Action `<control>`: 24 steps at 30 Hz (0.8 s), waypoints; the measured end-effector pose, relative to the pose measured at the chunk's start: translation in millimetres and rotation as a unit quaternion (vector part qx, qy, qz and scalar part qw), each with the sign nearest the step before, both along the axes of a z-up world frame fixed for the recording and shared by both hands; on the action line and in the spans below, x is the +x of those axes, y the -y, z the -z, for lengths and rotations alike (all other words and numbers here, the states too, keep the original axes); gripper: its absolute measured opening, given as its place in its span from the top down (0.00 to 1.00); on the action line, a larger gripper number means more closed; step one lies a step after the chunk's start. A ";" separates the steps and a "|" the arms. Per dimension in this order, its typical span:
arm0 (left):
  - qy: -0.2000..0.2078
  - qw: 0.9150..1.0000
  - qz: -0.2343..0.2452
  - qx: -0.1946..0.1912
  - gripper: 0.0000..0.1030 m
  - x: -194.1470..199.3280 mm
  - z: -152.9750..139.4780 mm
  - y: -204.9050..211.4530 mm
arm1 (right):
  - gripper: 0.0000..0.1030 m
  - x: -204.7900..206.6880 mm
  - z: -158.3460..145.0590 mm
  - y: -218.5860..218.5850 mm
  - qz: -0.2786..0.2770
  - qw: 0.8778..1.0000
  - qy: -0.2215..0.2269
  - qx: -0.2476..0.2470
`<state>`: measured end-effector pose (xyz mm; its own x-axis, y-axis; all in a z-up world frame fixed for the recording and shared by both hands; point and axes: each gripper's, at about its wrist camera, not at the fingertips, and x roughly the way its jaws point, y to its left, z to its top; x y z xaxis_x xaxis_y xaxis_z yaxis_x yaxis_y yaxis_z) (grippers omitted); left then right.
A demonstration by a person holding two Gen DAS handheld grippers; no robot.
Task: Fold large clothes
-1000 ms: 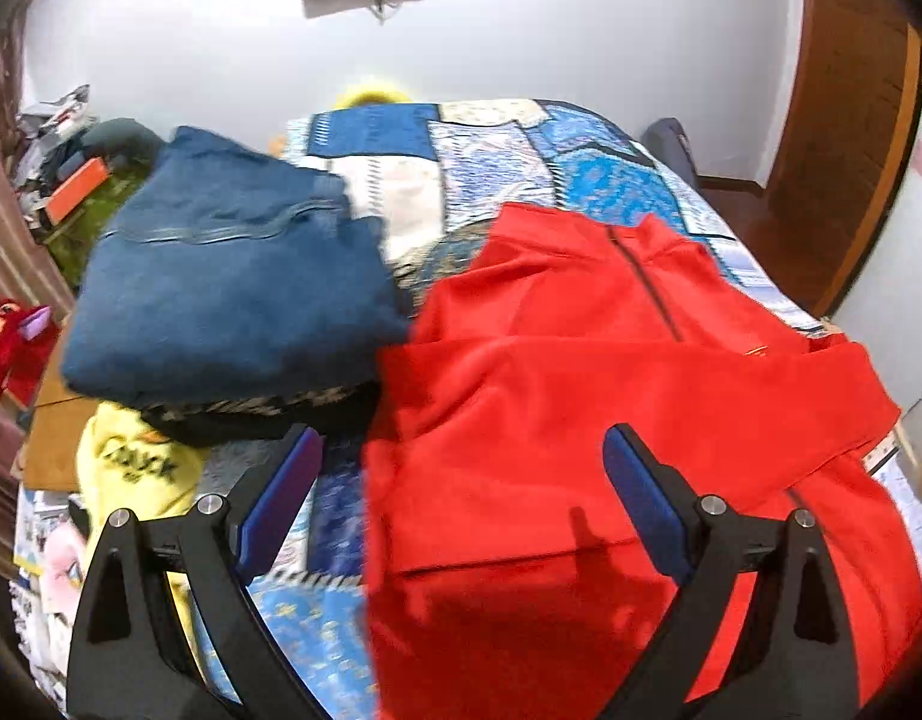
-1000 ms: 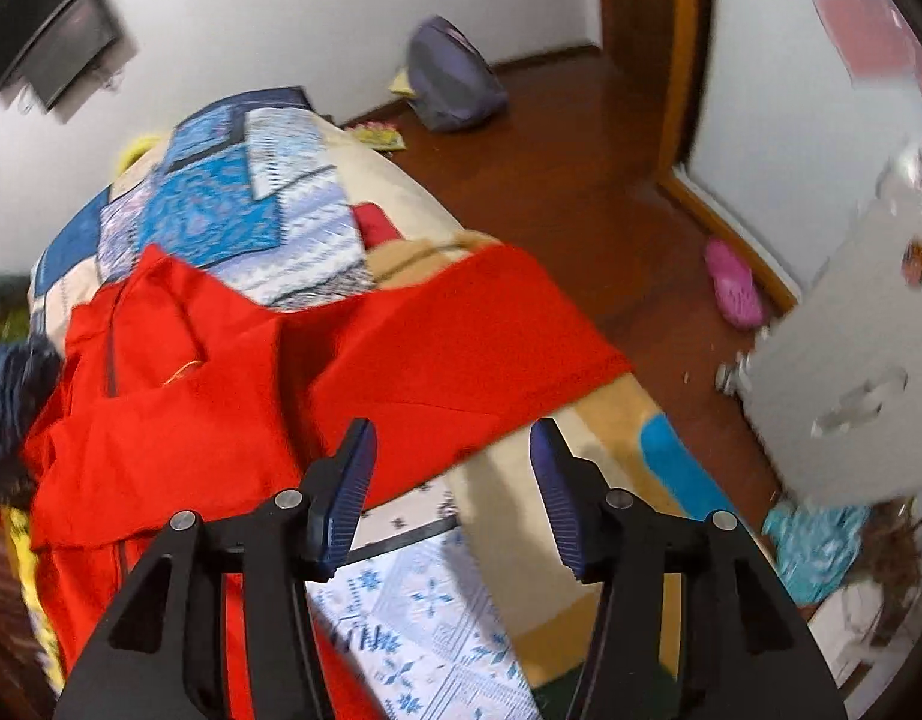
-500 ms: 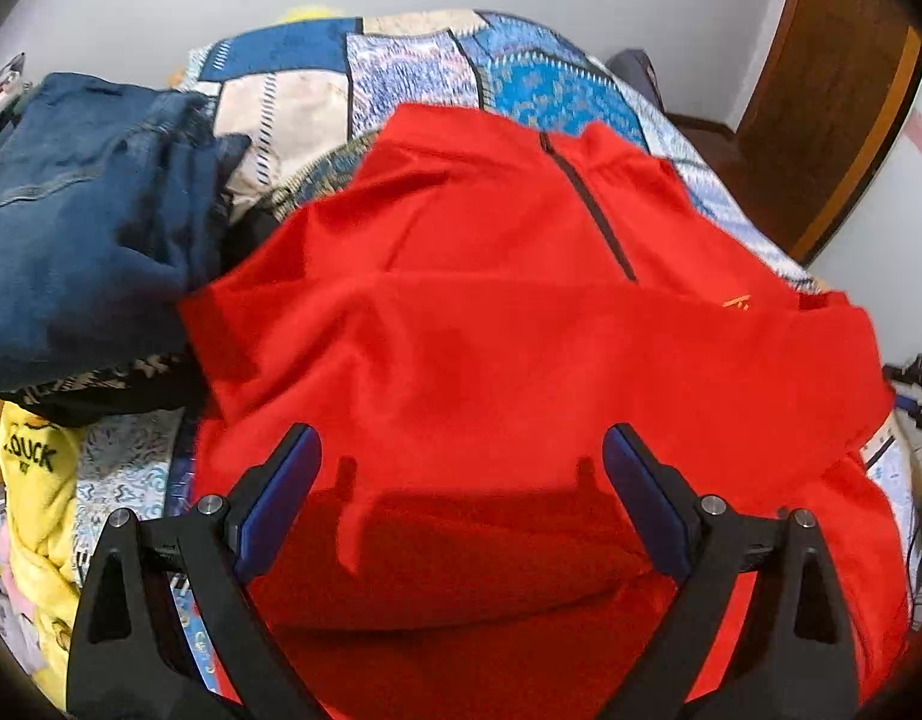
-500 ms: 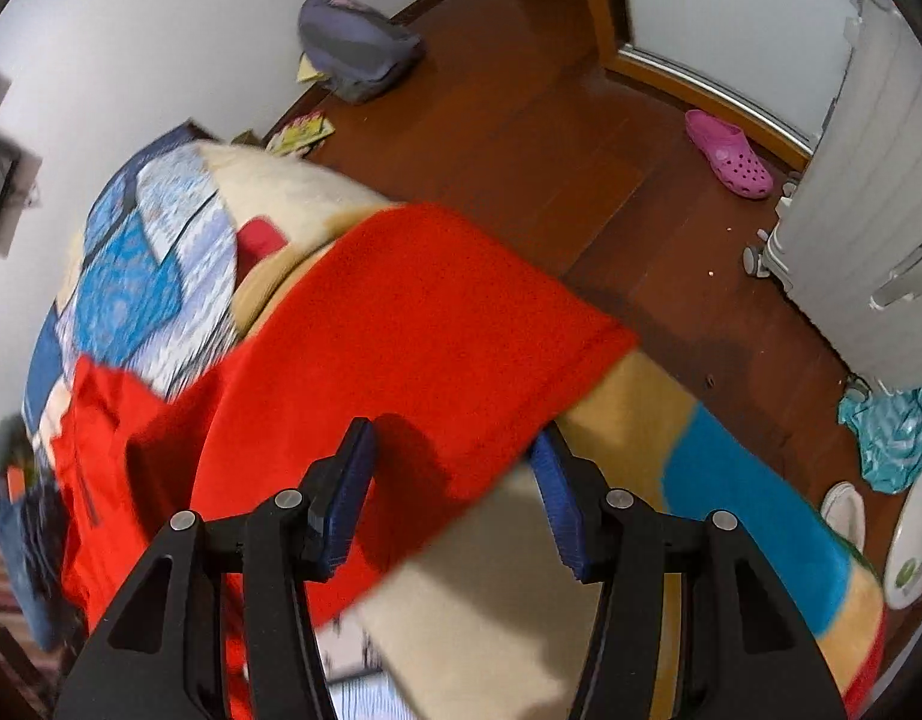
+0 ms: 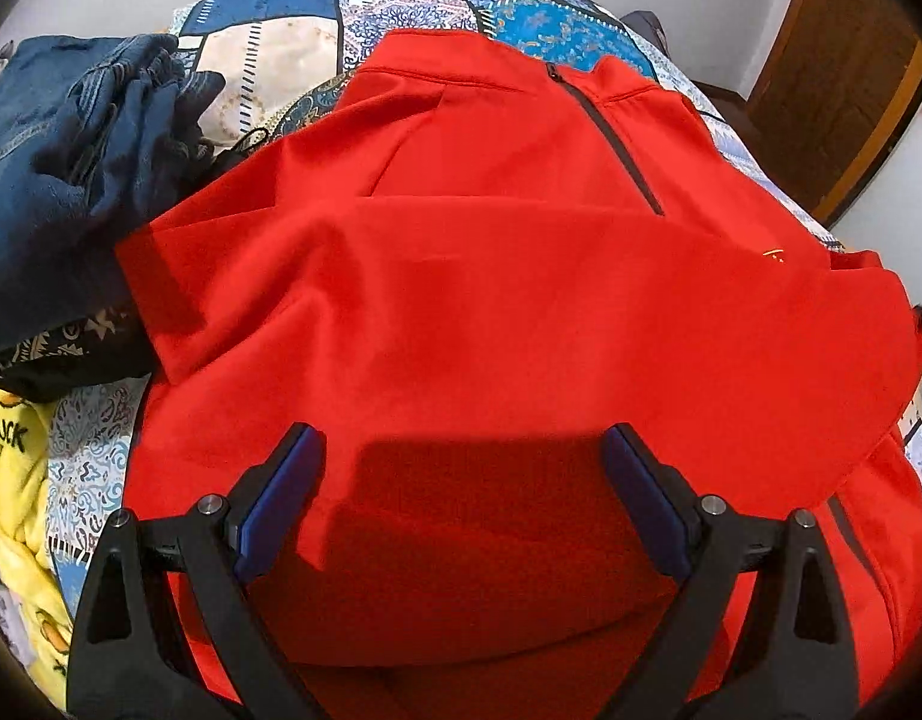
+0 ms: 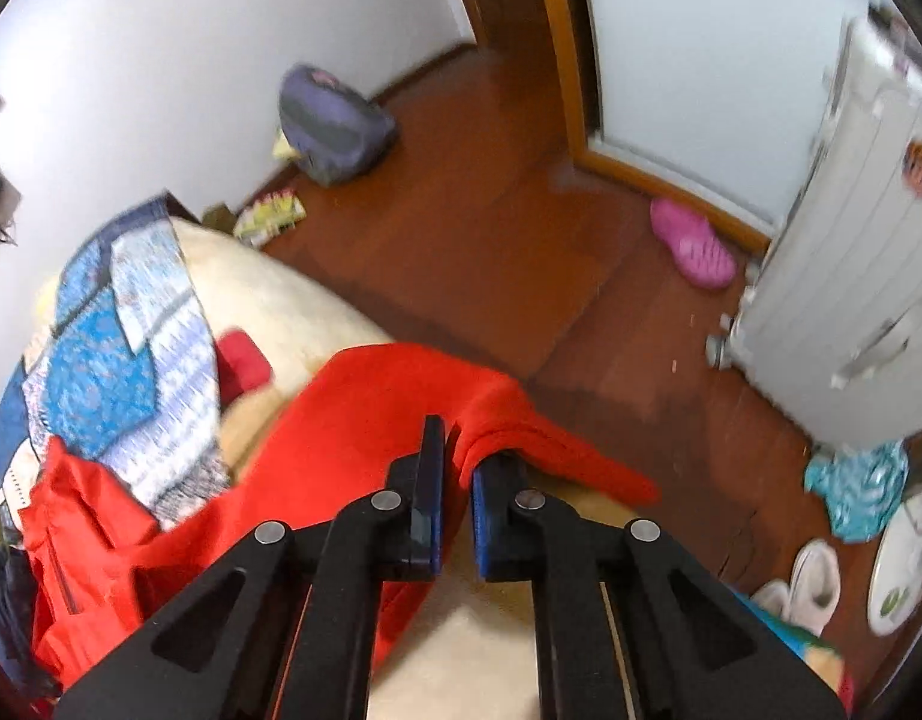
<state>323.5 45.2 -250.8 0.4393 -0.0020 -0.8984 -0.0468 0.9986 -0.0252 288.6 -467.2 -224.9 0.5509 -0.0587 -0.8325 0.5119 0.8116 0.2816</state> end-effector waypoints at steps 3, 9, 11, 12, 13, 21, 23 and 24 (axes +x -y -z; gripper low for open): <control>0.003 1.000 -0.003 0.004 0.08 -1.1 -2.1 0.5 | 0.94 -11.0 -35.5 -9.0 -0.008 0.998 0.045 -0.035; 0.018 1.000 -0.003 0.011 0.08 -9.9 -15.7 -2.4 | 0.94 -23.4 -111.9 -55.2 -0.078 0.985 0.138 -0.071; 0.032 0.999 -0.002 0.018 0.08 -16.2 -26.3 -4.5 | 0.94 -27.0 -134.7 -74.5 -0.109 0.977 0.166 -0.072; 0.038 0.999 -0.002 0.019 0.08 -19.2 -30.5 -5.2 | 0.94 -26.4 -142.4 -84.4 -0.122 0.974 0.174 -0.071; 0.046 0.999 -0.003 0.022 0.08 -23.3 -36.9 -7.0 | 0.94 -27.4 -151.6 -94.7 -0.138 0.970 0.186 -0.070; 0.097 0.995 -0.015 0.026 0.07 -54.0 -76.0 -31.0 | 0.94 -29.3 -184.3 -182.2 -0.266 0.935 0.231 -0.046; 0.106 0.994 -0.016 0.034 0.07 -59.1 -82.7 -35.6 | 0.94 -28.2 -182.8 -208.5 -0.303 0.924 0.229 -0.040; 0.111 0.993 -0.016 0.037 0.07 -63.4 -85.5 -38.4 | 0.94 -27.7 -179.9 -218.4 -0.316 0.921 0.226 -0.037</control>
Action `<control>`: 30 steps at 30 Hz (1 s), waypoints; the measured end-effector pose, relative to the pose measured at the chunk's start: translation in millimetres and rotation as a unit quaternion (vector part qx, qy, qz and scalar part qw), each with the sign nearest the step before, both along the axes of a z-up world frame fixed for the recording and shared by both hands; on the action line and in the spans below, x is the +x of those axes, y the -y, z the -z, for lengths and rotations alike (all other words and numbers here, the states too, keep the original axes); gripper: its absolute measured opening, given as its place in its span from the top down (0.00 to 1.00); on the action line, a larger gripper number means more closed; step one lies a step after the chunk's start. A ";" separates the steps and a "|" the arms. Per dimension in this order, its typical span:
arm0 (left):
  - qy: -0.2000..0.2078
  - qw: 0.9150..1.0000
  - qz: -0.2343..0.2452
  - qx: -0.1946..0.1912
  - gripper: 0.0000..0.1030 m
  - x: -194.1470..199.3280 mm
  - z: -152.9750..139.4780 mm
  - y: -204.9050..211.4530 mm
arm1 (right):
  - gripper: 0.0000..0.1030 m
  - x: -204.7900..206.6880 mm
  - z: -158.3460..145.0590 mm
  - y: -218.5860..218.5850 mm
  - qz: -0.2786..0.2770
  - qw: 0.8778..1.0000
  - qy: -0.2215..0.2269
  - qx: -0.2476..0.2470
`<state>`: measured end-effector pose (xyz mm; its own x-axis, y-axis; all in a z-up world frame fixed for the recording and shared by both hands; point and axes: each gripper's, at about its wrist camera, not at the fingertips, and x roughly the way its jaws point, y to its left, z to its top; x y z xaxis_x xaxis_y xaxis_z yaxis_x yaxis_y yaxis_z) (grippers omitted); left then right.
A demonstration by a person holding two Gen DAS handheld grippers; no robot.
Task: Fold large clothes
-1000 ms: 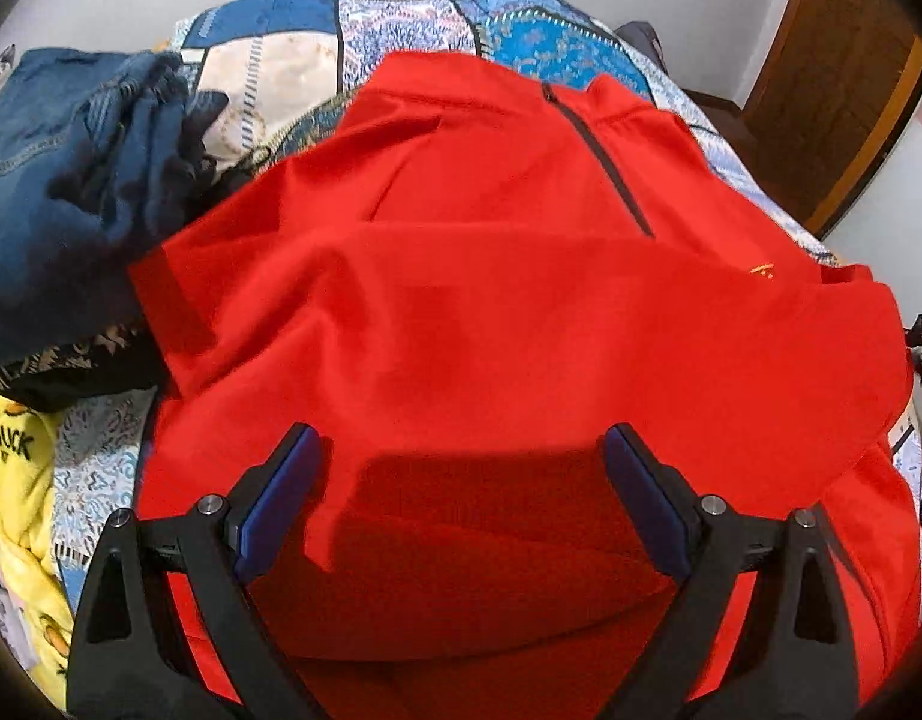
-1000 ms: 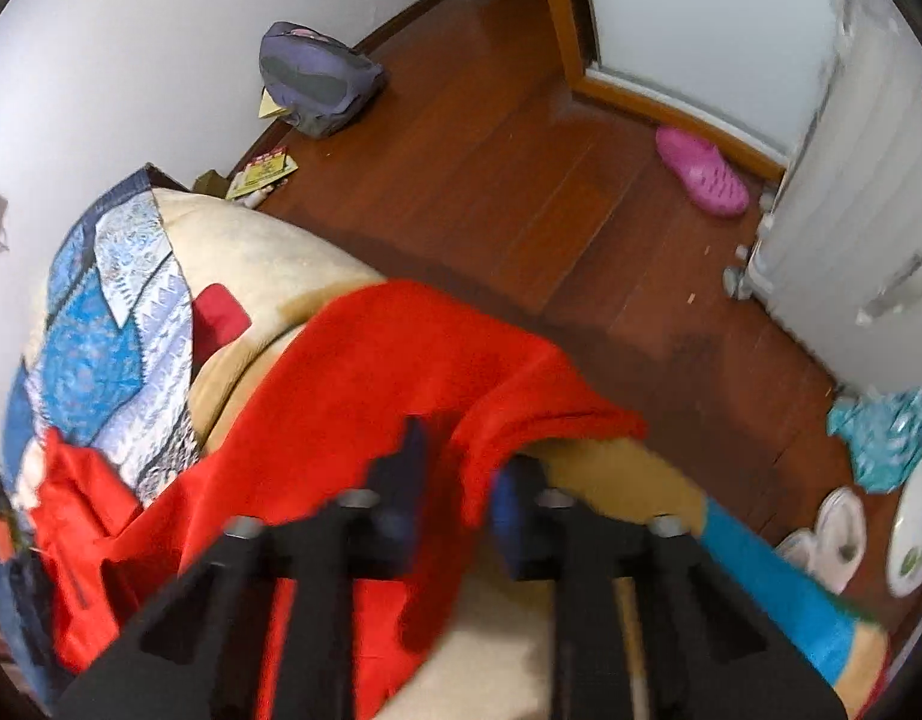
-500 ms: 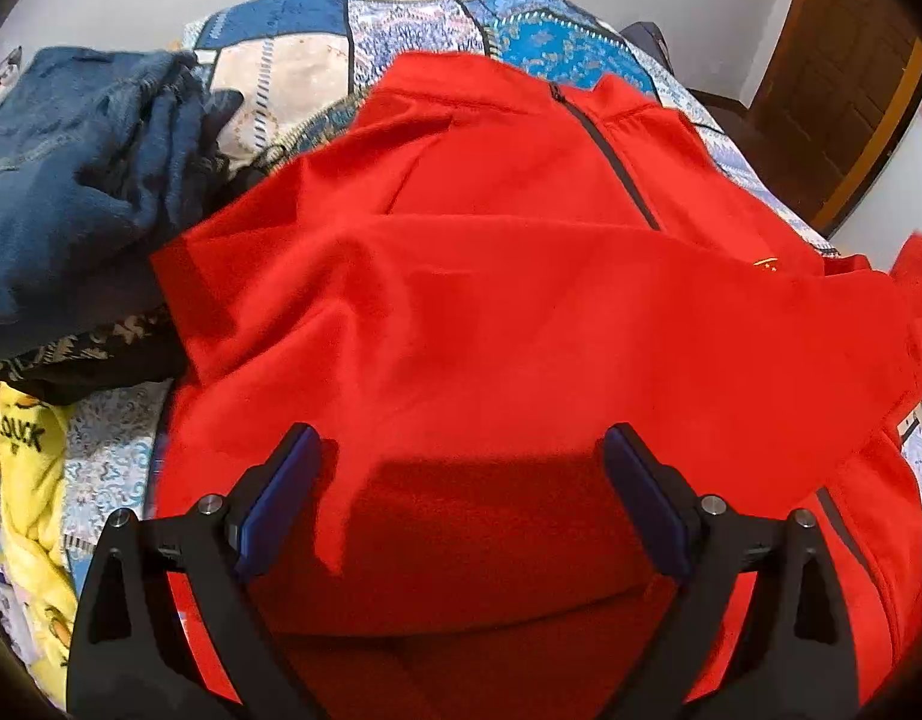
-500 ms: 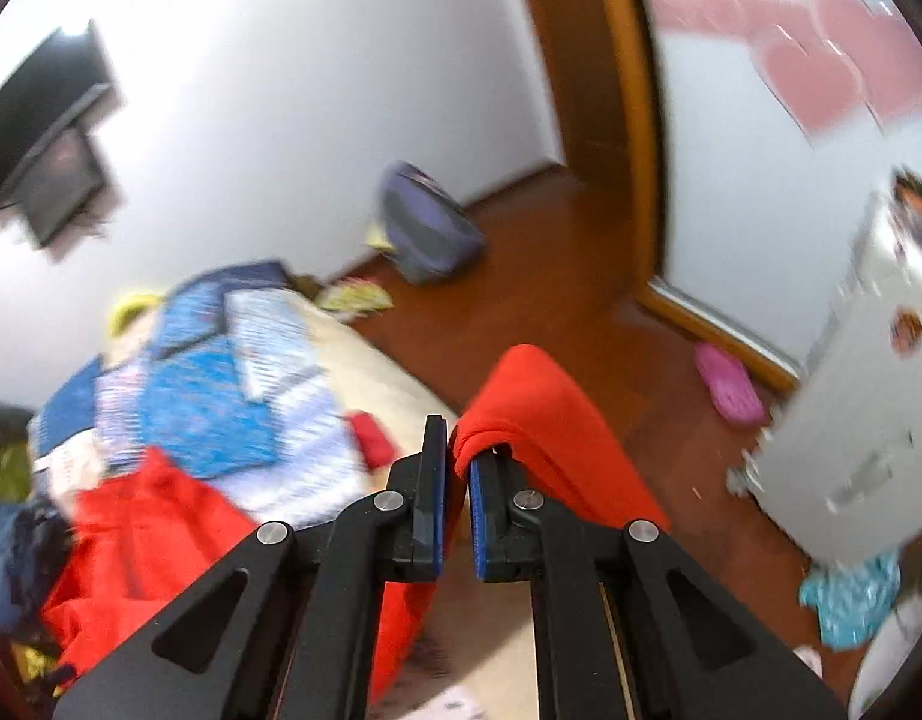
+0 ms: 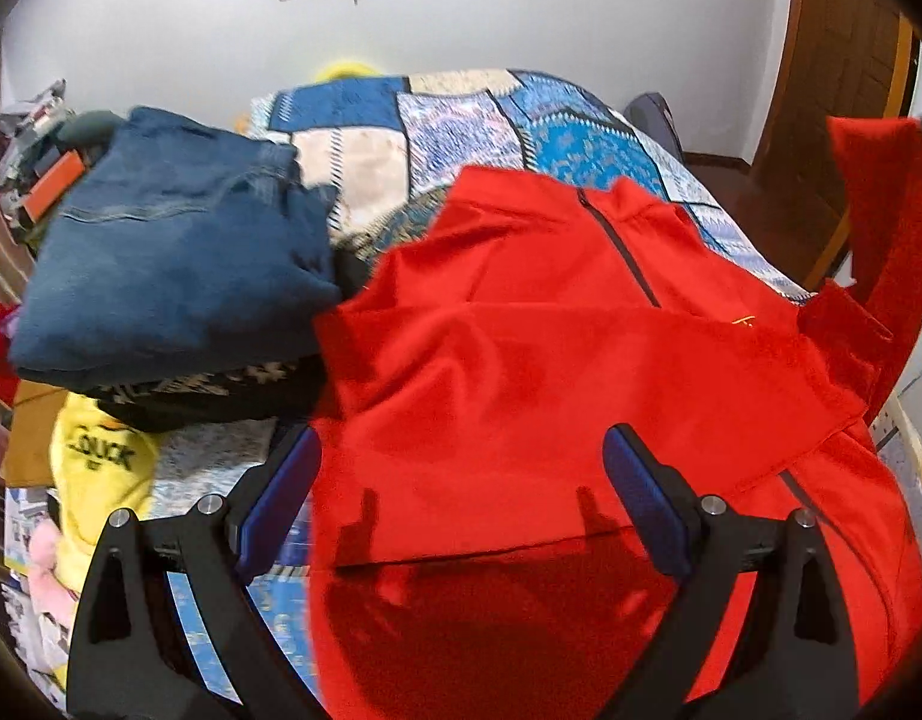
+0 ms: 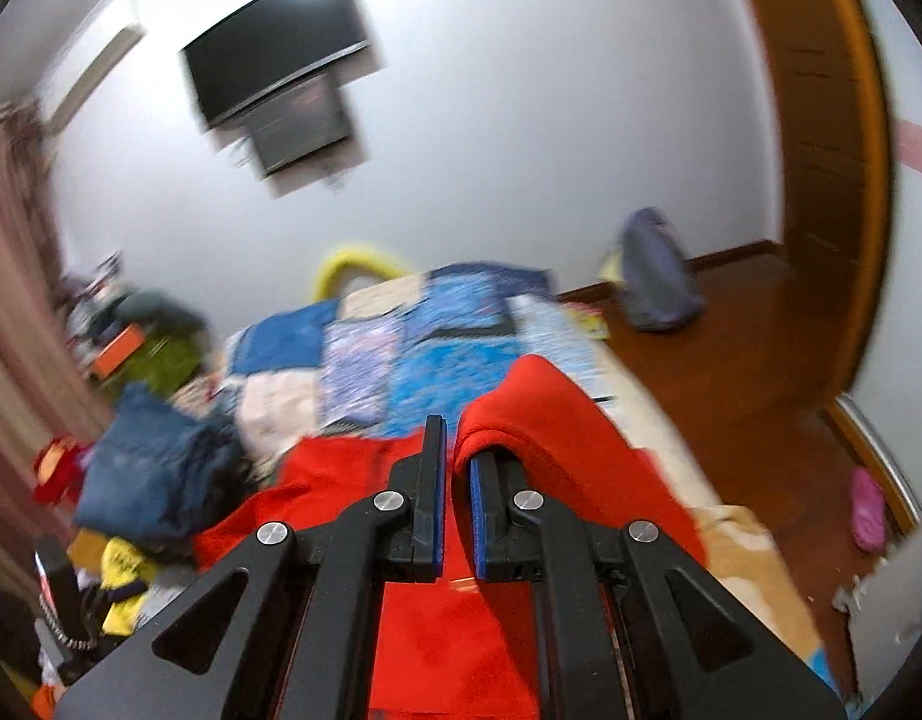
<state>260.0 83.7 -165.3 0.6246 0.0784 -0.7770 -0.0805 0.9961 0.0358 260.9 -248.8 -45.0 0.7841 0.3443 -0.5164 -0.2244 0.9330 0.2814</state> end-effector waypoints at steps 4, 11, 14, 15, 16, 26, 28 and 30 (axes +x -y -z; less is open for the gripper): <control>0.012 1.000 -0.002 0.001 0.07 -14.7 -6.8 -11.8 | 0.94 5.1 24.7 -56.9 -0.075 0.996 -0.045 -0.009; 0.007 1.000 -0.004 0.009 0.07 -31.6 2.4 -24.7 | 0.94 6.5 105.3 -146.0 -0.184 0.964 -0.177 -0.076; 0.001 1.000 -0.004 0.013 0.08 -35.5 10.4 -27.9 | 0.94 3.6 152.8 -171.6 -0.217 0.934 -0.258 -0.117; -0.001 1.000 -0.003 0.011 0.07 -37.4 12.6 -29.4 | 0.94 0.4 161.2 -172.3 -0.222 0.927 -0.275 -0.125; -0.003 1.000 -0.004 0.009 0.08 -38.9 14.4 -30.0 | 0.94 -1.1 172.2 -176.1 -0.226 0.919 -0.293 -0.136; -0.004 1.000 0.013 0.011 0.07 -32.9 11.3 -21.6 | 0.89 -15.4 144.7 -149.4 -0.203 0.928 -0.263 -0.166; 0.000 1.000 0.025 0.013 0.07 -26.5 7.3 -13.2 | 0.77 -17.7 132.2 -136.2 -0.187 0.937 -0.235 -0.177; 0.003 0.999 0.039 0.015 0.07 -18.2 3.4 -2.0 | 0.70 -16.5 122.1 -121.7 -0.161 0.946 -0.209 -0.186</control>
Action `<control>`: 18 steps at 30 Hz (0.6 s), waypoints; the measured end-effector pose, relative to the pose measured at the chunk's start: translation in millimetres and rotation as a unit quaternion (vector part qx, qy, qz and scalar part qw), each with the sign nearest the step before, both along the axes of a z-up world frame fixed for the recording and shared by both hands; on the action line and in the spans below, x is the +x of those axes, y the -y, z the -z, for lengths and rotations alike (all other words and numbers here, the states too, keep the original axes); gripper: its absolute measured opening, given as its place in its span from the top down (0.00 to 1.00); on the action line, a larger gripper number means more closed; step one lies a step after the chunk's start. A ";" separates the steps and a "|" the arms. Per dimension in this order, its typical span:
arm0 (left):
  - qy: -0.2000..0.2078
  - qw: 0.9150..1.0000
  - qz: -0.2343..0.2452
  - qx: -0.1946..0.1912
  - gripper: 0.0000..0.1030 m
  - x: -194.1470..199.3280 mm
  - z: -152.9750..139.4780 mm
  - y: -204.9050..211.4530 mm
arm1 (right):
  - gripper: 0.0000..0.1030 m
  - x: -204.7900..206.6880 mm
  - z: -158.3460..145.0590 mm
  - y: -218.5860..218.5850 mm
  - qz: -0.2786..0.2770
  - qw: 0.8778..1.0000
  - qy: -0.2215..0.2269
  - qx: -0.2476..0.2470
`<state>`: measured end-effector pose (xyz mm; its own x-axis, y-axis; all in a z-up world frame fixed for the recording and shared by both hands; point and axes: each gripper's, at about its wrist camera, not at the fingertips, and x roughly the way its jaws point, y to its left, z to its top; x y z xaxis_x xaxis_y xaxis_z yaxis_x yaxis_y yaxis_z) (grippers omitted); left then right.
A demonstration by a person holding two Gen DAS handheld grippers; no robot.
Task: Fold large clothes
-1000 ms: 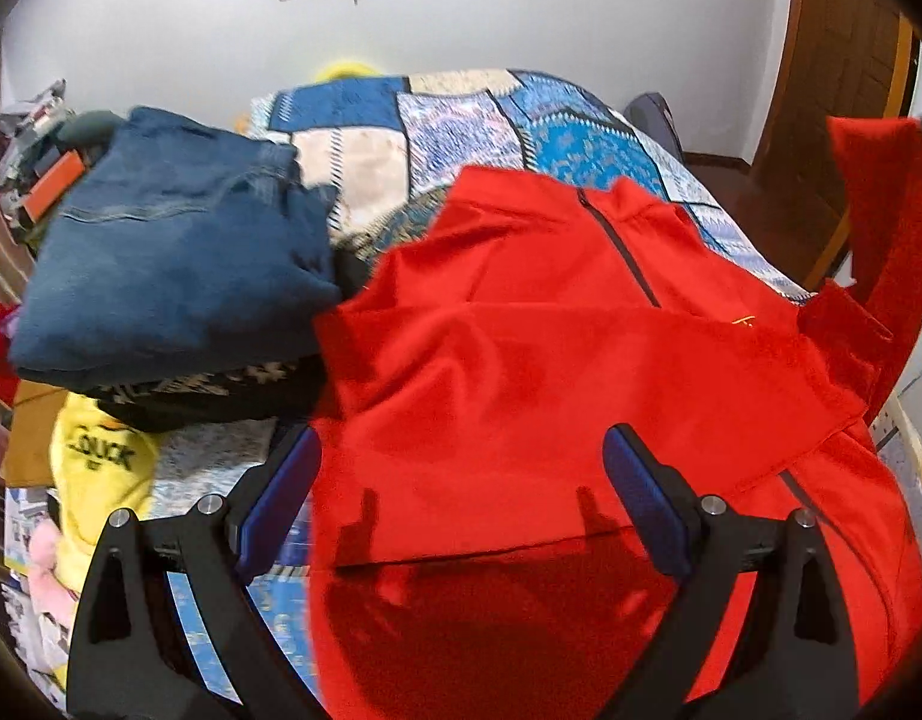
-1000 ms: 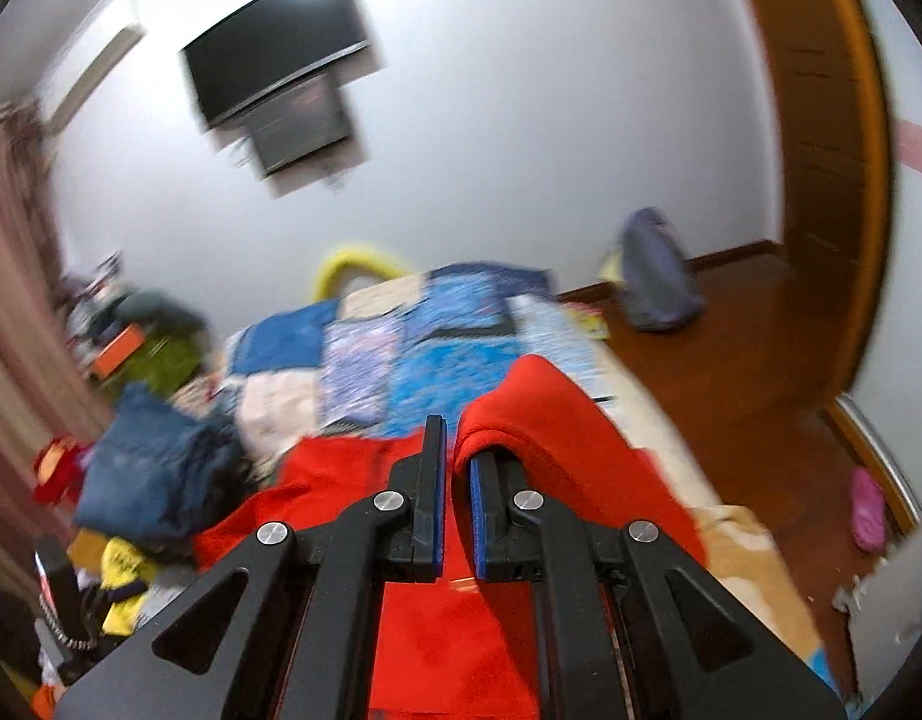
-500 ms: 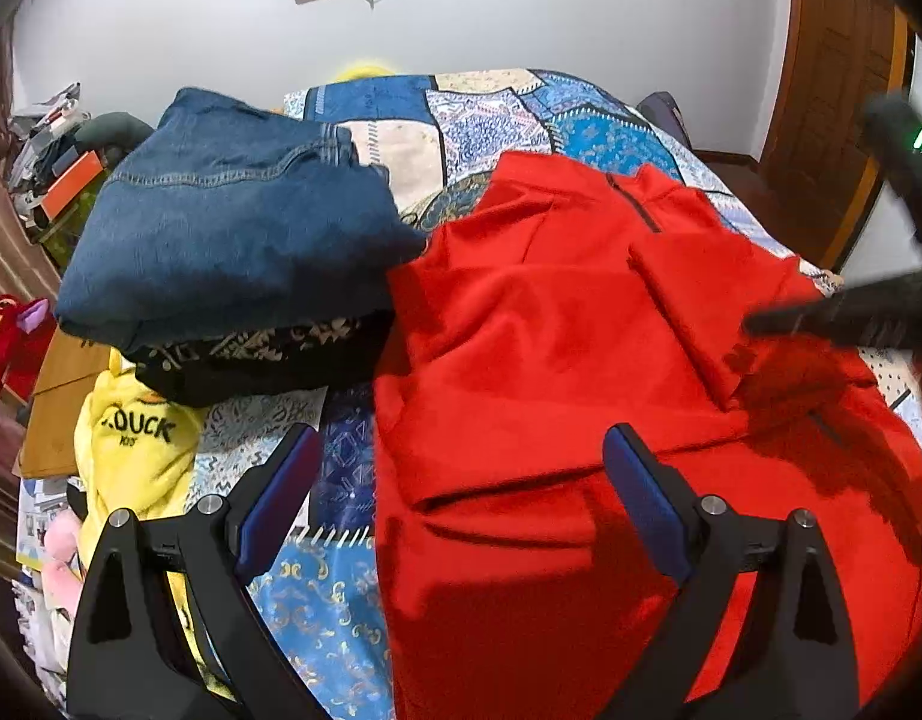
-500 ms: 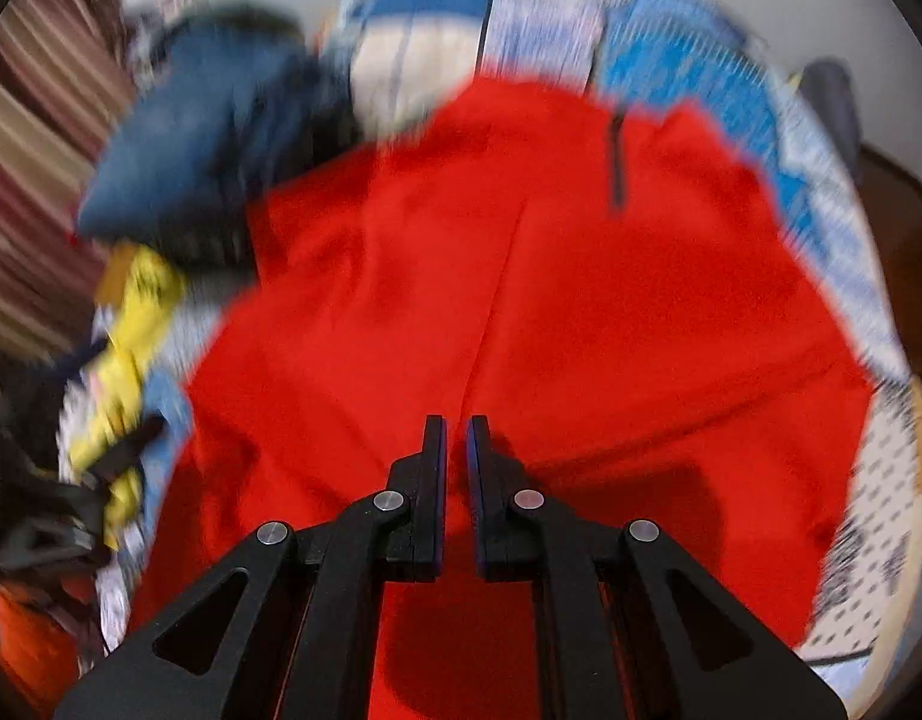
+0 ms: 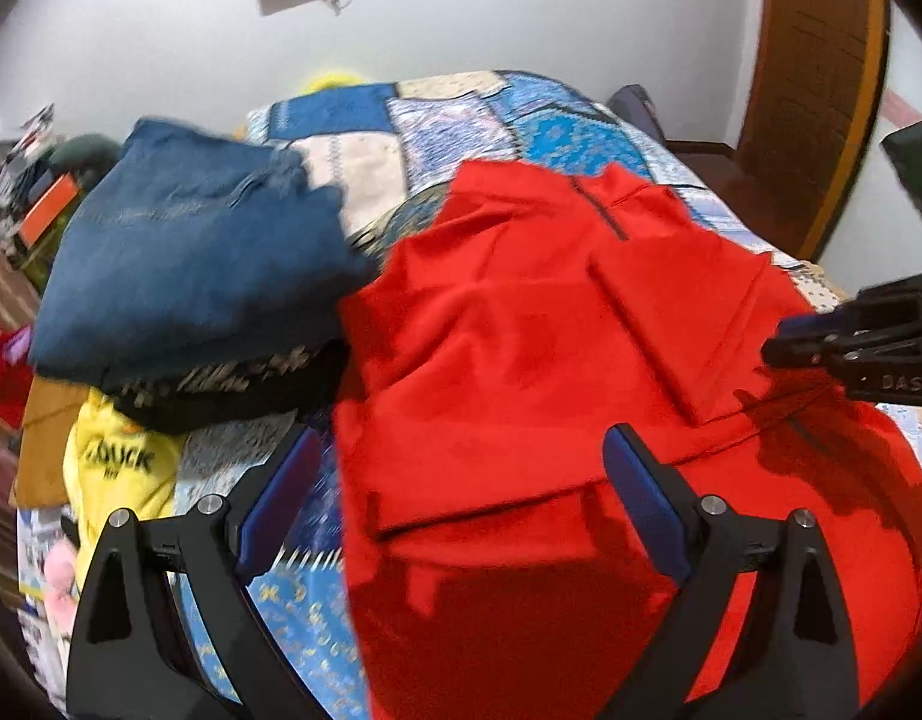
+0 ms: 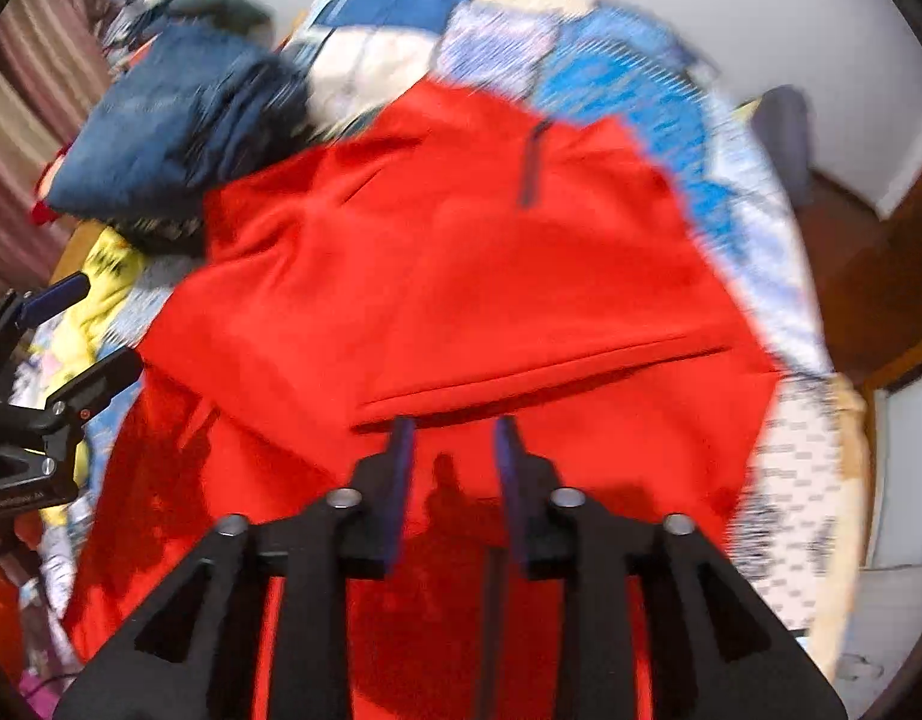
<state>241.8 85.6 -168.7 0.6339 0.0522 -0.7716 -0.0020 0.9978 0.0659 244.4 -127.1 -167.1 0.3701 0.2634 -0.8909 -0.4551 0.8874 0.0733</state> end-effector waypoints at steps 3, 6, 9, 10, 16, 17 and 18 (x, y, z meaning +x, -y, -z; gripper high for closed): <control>0.001 1.000 0.028 -0.001 0.07 16.5 -4.8 21.2 | 0.64 -2.6 -13.3 25.5 0.027 0.998 0.047 -0.016; -0.006 0.998 0.065 -0.008 0.07 37.2 -8.2 46.2 | 0.63 0.2 -20.6 51.3 0.057 0.995 0.072 -0.031; -0.013 0.995 0.100 -0.007 0.07 59.3 -9.1 74.4 | 0.63 4.3 -21.7 73.5 0.088 0.993 0.074 -0.035; -0.018 0.993 0.114 -0.010 0.07 67.4 -8.0 84.9 | 0.63 6.1 -20.4 81.8 0.096 0.992 0.071 -0.031; -0.064 0.986 0.154 -0.002 0.07 111.1 21.6 140.3 | 0.63 16.0 1.6 116.9 0.145 0.989 0.032 -0.007; -0.074 0.984 0.159 0.003 0.08 117.6 29.4 148.2 | 0.63 17.8 6.1 119.6 0.150 0.988 0.025 -0.005; -0.080 0.983 0.163 0.007 0.08 121.0 35.1 155.0 | 0.63 18.2 8.8 122.4 0.152 0.988 0.021 -0.002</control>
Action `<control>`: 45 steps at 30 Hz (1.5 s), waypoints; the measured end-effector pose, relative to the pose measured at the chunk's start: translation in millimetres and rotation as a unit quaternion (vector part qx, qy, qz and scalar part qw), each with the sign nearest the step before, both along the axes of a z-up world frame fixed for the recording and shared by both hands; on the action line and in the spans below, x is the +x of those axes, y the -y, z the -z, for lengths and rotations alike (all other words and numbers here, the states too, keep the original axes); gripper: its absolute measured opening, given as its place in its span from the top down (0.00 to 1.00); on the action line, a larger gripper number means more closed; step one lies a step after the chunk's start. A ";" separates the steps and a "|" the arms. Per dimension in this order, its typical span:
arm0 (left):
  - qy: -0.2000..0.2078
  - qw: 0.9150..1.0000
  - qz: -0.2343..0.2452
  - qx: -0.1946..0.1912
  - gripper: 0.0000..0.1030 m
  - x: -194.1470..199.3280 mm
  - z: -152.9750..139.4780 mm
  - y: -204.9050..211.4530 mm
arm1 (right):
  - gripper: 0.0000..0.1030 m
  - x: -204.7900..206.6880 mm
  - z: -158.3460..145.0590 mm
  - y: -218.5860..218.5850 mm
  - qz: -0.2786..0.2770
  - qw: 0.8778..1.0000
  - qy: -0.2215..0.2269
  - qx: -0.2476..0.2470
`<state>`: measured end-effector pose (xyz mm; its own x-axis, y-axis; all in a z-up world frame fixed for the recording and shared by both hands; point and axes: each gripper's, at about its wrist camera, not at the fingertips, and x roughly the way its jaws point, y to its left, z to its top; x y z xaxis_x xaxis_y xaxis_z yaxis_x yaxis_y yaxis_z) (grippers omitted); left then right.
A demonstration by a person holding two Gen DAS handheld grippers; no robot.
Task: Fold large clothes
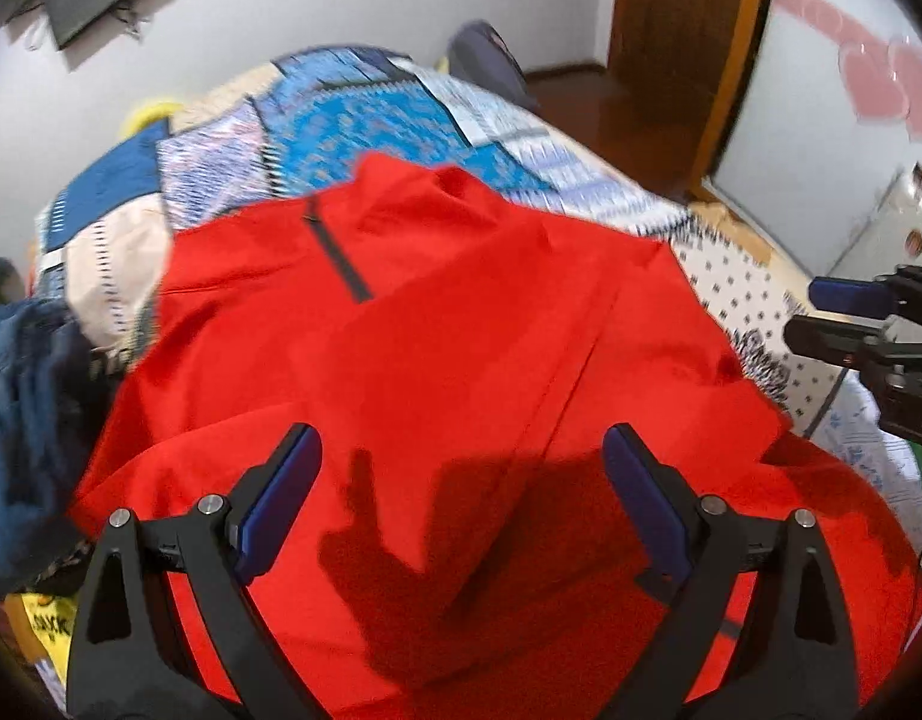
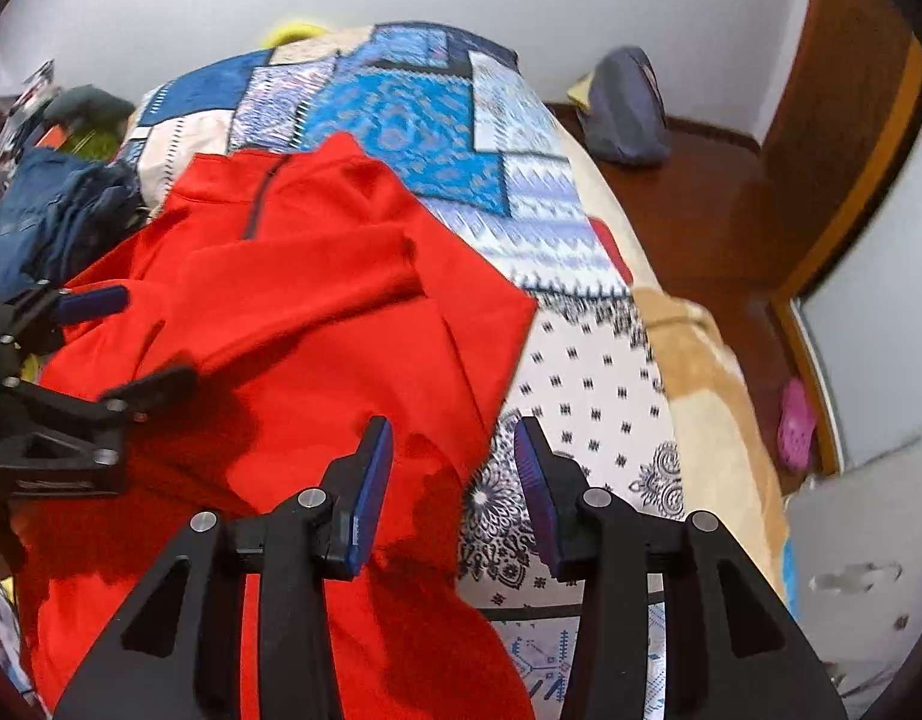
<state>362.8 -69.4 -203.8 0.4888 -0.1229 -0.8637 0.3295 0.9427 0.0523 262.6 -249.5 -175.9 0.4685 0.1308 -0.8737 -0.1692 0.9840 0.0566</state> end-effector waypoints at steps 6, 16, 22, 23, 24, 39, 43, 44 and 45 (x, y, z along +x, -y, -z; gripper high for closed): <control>-0.025 0.999 0.015 0.023 0.29 19.2 35.2 21.8 | 0.63 -0.9 18.5 4.7 0.000 1.000 -0.023 0.020; -0.026 1.000 0.006 -0.017 0.93 32.9 33.3 13.6 | 0.63 2.3 52.9 -16.9 -0.019 0.998 -0.058 0.000; 0.017 0.998 -0.034 -0.058 0.97 22.2 -11.3 -22.7 | 0.58 0.6 50.2 -14.6 -0.018 0.998 -0.056 -0.013; 0.025 0.996 -0.043 -0.068 0.97 18.6 -22.0 -33.0 | 0.58 1.9 47.5 -14.3 -0.019 0.998 -0.058 -0.015; 0.032 0.995 -0.050 -0.074 0.97 15.9 -30.1 -40.2 | 0.58 3.4 45.2 -14.5 -0.019 0.998 -0.057 -0.015; 0.040 0.965 -0.204 -0.158 0.97 -61.5 -45.4 -180.6 | 0.53 17.2 53.4 -75.2 -0.082 0.994 -0.073 -0.019; -0.005 0.959 -0.239 -0.152 0.97 -73.2 -1.4 -205.1 | 0.47 16.3 54.9 -73.8 -0.072 0.995 -0.070 -0.003; -0.013 0.958 -0.245 -0.149 0.96 -75.5 9.0 -208.5 | 0.47 16.7 55.7 -72.3 -0.068 0.995 -0.073 0.002; -0.018 0.957 -0.250 -0.146 0.96 -77.0 16.1 -211.4 | 0.45 17.3 55.2 -71.6 -0.065 0.995 -0.073 0.005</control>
